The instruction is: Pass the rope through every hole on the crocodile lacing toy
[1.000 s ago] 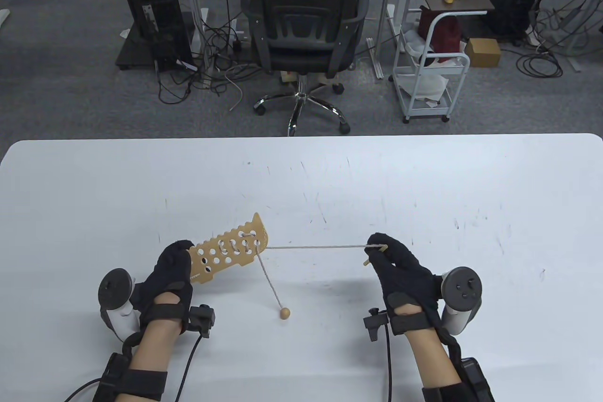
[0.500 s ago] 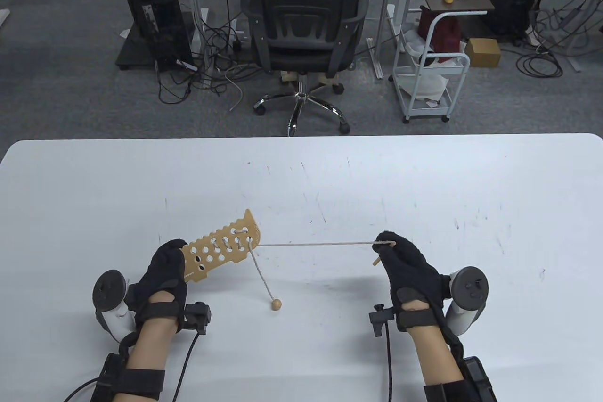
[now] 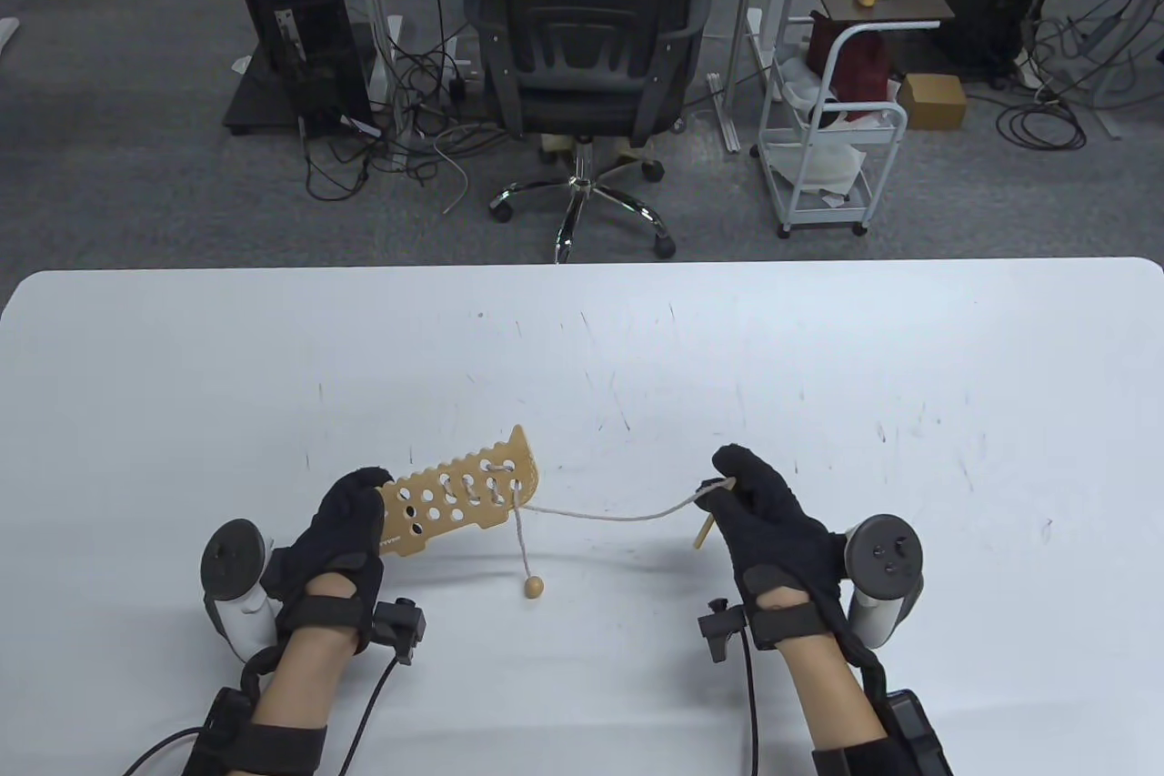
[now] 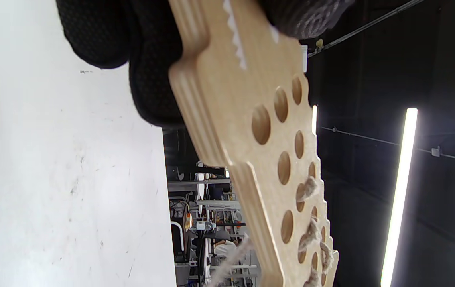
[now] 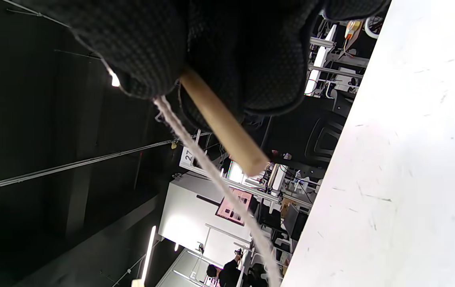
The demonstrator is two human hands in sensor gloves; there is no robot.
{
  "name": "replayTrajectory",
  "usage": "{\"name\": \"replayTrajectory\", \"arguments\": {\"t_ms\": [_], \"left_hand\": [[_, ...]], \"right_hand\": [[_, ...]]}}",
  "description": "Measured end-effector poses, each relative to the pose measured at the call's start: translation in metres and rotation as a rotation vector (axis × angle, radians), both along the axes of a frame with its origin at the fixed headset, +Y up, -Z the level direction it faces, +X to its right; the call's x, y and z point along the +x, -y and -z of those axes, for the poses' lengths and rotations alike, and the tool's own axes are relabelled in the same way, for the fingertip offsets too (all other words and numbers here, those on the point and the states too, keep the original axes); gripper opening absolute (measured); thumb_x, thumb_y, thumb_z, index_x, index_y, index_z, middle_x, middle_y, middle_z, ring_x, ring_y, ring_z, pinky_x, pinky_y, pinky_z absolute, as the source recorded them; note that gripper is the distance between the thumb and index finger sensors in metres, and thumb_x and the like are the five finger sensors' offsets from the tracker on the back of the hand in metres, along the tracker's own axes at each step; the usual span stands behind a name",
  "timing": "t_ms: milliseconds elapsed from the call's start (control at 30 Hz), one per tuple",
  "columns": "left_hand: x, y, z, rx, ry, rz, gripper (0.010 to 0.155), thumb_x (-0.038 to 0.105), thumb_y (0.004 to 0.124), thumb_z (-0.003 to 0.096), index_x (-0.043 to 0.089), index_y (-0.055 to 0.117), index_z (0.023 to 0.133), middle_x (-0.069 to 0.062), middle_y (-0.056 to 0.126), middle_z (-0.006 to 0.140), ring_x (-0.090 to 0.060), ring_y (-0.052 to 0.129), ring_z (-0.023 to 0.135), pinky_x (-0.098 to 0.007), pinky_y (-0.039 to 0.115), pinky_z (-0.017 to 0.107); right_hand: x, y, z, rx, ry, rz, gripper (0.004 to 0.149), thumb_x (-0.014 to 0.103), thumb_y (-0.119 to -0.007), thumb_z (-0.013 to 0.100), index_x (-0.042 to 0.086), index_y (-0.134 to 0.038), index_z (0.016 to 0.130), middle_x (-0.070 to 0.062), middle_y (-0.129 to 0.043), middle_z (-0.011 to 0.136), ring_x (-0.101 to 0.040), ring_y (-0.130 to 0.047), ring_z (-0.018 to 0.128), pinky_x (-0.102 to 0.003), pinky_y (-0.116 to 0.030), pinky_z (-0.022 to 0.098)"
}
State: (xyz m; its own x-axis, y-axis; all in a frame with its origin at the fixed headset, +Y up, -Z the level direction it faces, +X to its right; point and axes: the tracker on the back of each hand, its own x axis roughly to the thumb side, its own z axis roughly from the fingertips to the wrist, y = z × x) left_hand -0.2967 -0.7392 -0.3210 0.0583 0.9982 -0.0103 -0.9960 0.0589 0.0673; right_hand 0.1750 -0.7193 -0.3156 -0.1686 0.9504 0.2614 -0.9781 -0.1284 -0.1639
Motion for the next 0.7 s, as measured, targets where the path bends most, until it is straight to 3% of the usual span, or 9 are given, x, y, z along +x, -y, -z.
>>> {"name": "replayTrajectory", "arguments": {"t_ms": [133,267,500,700], "left_hand": [[0.008,-0.002,-0.001,0.011,0.046,0.011,0.051,0.041,0.07,0.0433,0.026,0.071,0.092,-0.001,0.091,0.073,-0.02,0.102,0.052,-0.047,0.077,0.061],[0.015,-0.003,-0.002,0.017,0.09,0.021,0.051,0.042,0.07,0.0434,0.026,0.071,0.092,-0.001,0.091,0.073,-0.02,0.102,0.052,-0.047,0.076,0.061],[0.028,-0.005,-0.005,0.035,0.16,0.032,0.051,0.041,0.07,0.0433,0.025,0.071,0.092,-0.001,0.091,0.073,-0.021,0.102,0.052,-0.048,0.077,0.061],[0.039,-0.007,-0.008,0.046,0.22,0.04,0.051,0.042,0.07,0.0433,0.026,0.071,0.092,-0.001,0.091,0.073,-0.02,0.102,0.052,-0.047,0.077,0.061]], "right_hand": [[-0.004,0.002,0.0,-0.003,-0.015,-0.008,0.038,0.031,-0.088,0.045,0.026,-0.087,0.083,-0.004,-0.102,0.071,-0.036,-0.092,0.07,-0.065,-0.051,0.063],[-0.009,0.003,-0.001,-0.013,-0.029,-0.062,0.036,0.032,-0.09,0.043,0.027,-0.091,0.079,-0.009,-0.093,0.08,-0.039,-0.084,0.075,-0.066,-0.047,0.064],[-0.014,0.003,-0.002,-0.009,-0.033,-0.097,0.037,0.032,-0.092,0.042,0.026,-0.092,0.078,-0.004,-0.098,0.066,-0.033,-0.091,0.062,-0.066,-0.05,0.063],[-0.022,0.007,-0.002,-0.037,-0.068,-0.113,0.038,0.029,-0.091,0.042,0.023,-0.09,0.08,-0.005,-0.1,0.068,-0.034,-0.093,0.064,-0.066,-0.051,0.063]]}}
